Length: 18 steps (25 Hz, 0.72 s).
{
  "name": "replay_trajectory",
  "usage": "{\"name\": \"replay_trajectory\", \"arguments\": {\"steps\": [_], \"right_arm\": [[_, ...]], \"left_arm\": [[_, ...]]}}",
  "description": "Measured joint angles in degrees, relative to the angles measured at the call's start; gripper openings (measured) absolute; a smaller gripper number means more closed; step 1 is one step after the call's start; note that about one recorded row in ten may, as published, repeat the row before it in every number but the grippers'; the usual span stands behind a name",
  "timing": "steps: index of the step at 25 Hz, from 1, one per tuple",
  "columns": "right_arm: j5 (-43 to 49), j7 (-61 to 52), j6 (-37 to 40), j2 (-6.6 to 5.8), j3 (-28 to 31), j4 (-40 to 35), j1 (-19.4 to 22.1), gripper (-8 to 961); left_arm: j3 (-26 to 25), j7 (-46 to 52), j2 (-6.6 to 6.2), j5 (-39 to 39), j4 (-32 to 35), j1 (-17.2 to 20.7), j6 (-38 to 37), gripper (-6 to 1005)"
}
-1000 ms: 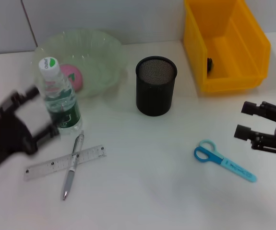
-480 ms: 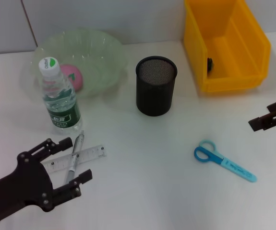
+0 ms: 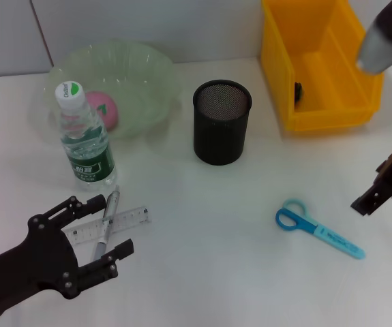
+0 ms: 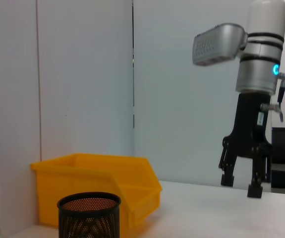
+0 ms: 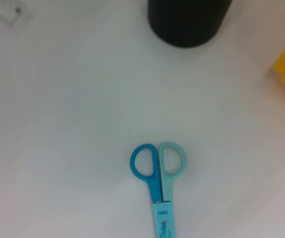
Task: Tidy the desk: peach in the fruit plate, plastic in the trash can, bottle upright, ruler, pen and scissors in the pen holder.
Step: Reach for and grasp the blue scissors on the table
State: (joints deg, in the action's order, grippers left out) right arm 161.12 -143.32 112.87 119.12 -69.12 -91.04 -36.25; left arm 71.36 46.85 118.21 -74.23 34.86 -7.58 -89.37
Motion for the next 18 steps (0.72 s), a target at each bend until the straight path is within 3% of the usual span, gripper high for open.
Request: {"name": "replay_trajectory", "arguments": {"steps": [7, 18], "right_arm": [[1.4, -1.7, -6.8, 0.17, -10.0, 5.4, 0.6, 817], [0.8, -8.4, -10.2, 0.39, -12.0, 10.3, 0.6, 815]], "left_arm": [[-0.3, 0.0, -0.02, 0.0, -1.5, -1.2, 0.1, 779], [-0.5, -0.3, -0.16, 0.0, -3.4, -2.5, 0.2, 777]]}}
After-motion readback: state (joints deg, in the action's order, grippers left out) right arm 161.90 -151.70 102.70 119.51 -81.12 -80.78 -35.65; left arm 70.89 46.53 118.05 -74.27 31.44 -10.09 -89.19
